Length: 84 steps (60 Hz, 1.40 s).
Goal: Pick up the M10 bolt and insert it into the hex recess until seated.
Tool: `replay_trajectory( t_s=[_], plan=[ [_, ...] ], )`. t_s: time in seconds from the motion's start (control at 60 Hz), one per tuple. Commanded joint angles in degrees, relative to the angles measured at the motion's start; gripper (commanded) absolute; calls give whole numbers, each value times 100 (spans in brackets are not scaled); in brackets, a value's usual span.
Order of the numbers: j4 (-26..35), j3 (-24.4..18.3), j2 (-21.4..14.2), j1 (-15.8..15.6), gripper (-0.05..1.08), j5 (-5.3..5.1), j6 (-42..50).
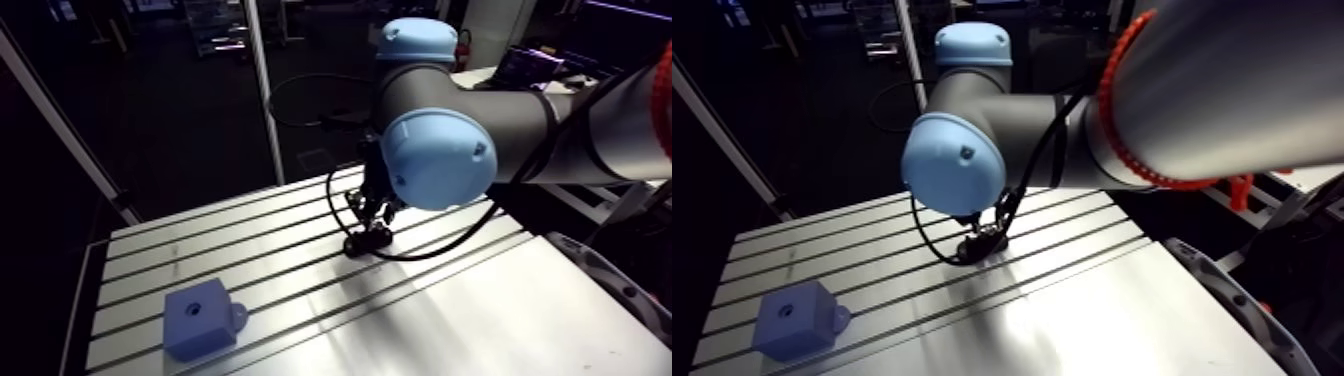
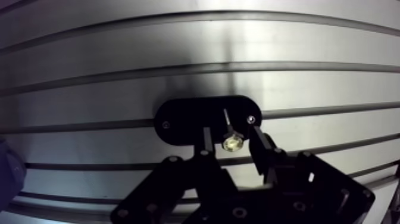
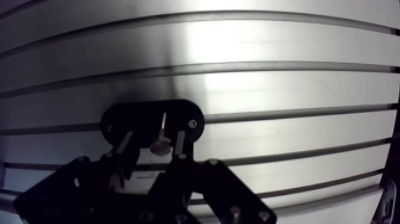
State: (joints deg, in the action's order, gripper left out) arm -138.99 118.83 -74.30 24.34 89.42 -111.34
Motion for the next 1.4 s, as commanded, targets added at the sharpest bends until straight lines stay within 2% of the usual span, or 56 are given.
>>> replay_trajectory(
  t_s=[0.017,1.4],
  plan=[
    [-2,-4,8,1,55,1,-6],
    [-2,14,8,19,66,1,20]
  ],
)
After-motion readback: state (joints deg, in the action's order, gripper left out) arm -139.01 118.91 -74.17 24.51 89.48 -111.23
